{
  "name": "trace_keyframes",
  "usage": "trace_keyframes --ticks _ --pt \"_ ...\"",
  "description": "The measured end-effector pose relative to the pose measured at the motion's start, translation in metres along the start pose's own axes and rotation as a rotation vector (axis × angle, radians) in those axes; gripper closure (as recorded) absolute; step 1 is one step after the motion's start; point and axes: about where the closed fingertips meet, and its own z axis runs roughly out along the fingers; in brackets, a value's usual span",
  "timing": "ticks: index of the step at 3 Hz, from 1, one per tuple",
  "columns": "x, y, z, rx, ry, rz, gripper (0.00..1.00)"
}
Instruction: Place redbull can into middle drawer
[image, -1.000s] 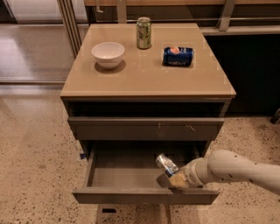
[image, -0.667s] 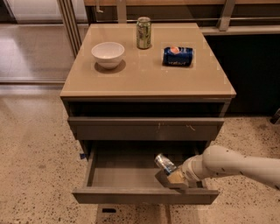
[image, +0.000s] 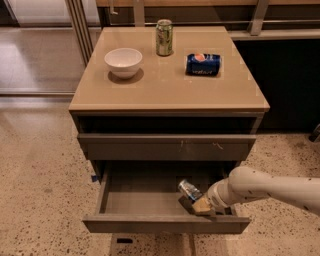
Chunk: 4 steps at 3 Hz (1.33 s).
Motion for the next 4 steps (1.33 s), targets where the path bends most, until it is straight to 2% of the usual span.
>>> trace_keyframes --ticks 1,4 --pt "0.0000 0.0000 0.0000 0.000 0.000 0.000 0.82" --pt "0.0000 0.0001 0.0001 0.000 0.000 0.000 0.12"
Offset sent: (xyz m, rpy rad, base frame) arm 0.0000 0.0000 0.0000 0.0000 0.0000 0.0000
